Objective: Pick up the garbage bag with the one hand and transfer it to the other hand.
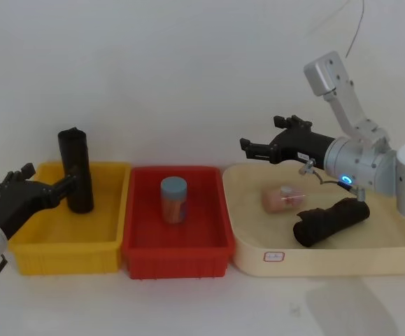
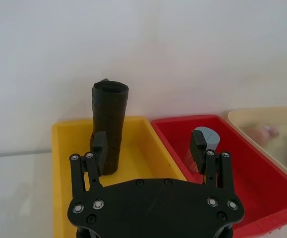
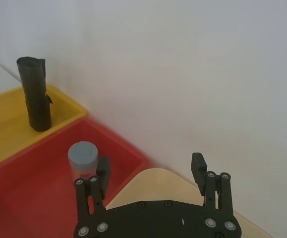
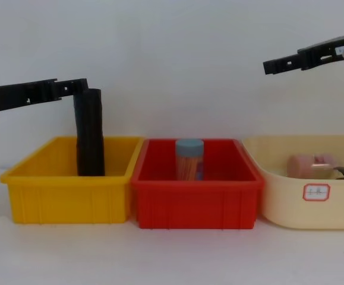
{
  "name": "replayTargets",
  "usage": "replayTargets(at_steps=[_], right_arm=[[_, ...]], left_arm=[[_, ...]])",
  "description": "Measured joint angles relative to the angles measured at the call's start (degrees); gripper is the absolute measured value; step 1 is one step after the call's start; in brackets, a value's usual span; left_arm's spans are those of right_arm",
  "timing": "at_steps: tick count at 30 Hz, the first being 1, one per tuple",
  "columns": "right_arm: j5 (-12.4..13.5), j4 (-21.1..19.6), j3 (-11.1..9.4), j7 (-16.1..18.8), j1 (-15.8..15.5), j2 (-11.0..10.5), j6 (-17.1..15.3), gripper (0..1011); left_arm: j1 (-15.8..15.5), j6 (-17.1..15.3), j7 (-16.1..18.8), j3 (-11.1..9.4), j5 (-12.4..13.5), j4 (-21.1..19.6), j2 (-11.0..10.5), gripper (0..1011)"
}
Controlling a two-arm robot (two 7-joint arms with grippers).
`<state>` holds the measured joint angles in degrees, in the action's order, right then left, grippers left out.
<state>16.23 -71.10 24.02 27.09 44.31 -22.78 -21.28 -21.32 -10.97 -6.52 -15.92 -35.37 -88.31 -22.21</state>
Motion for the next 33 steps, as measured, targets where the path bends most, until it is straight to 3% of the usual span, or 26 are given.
replayTargets(at_steps=[6, 16, 23, 33], right_arm=[[0.37, -0.36, -0.34, -0.25, -0.45, 0.10, 0.83, 1000], [2.47, -2.68, -1.63, -1.21, -3.61, 1.72, 5.64, 1000], [5.01, -7.49, -2.08, -2.48, -8.88, 3.58, 8.58, 1000], [7.42, -13.66, -1.01, -3.85, -16.09, 5.82, 10.91, 1000]], left_arm=[[0.00, 0.00, 0.00, 0.00, 0.00, 0.00, 0.00, 1001], [0.00, 0.00, 0.00, 0.00, 0.00, 0.00, 0.00, 1001], [0.00, 0.00, 0.00, 0.00, 0.00, 0.00, 0.00, 1002], [0.00, 0.00, 0.00, 0.00, 0.00, 0.00, 0.01, 1002]])
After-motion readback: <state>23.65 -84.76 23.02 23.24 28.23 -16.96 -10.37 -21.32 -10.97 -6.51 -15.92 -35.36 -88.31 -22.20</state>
